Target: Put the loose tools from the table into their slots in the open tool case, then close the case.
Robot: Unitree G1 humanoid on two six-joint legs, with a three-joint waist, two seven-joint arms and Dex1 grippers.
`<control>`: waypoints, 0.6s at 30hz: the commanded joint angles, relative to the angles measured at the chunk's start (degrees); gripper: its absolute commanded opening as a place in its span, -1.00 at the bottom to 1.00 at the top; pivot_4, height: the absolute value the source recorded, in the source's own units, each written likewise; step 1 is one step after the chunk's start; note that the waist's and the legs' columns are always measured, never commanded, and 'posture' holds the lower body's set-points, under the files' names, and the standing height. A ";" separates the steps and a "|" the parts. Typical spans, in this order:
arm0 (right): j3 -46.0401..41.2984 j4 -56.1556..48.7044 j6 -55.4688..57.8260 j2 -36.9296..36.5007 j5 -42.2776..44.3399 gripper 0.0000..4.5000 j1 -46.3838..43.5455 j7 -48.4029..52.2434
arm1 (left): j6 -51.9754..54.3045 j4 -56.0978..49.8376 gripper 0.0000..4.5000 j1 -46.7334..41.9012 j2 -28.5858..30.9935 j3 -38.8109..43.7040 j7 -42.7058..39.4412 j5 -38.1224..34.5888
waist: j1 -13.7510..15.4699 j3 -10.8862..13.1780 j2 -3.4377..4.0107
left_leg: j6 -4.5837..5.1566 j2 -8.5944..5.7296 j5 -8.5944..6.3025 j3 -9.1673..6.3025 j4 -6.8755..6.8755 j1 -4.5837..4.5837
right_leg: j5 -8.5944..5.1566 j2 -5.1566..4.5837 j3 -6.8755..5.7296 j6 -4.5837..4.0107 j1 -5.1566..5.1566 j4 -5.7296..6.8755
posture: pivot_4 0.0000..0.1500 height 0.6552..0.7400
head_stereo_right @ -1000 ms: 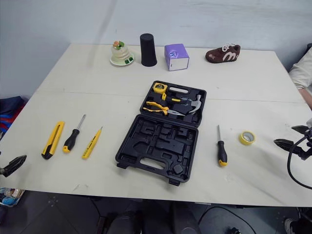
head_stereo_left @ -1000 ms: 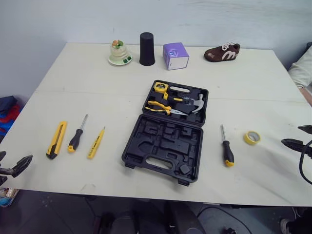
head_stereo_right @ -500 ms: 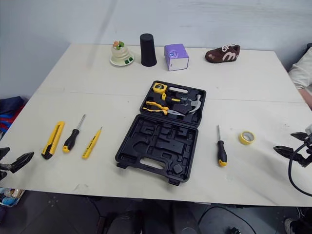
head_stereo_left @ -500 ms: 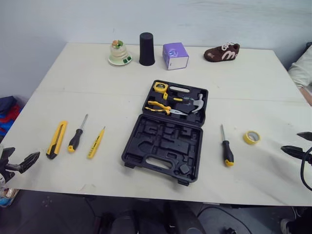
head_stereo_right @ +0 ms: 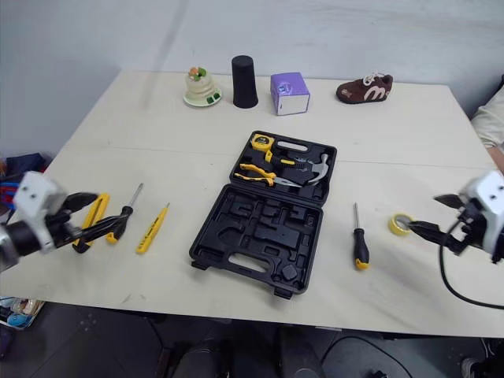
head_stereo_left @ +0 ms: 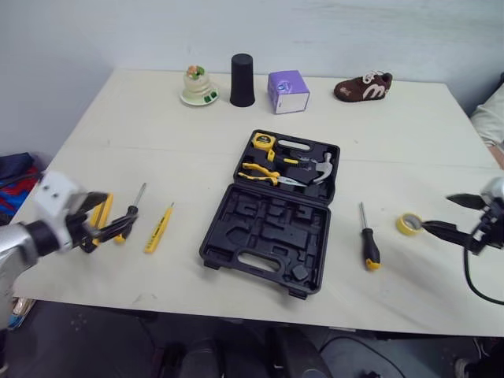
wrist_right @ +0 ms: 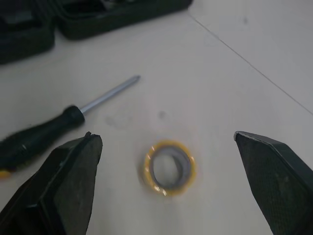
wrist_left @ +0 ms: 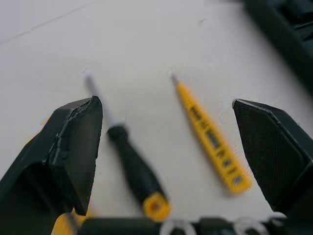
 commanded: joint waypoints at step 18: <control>25.89 -2.03 7.19 11.00 -12.17 -0.98 -18.20 -10.37 | -18.14 50.91 -1.00 -44.31 -24.84 -30.43 -2.63 21.28 | 2.34 0.02 -0.03 | -0.16 0.10 0.02 0.20 0.72 -0.41 | 0.03 0.28 0.10 0.10 -0.22 0.06 | 1.00 0.96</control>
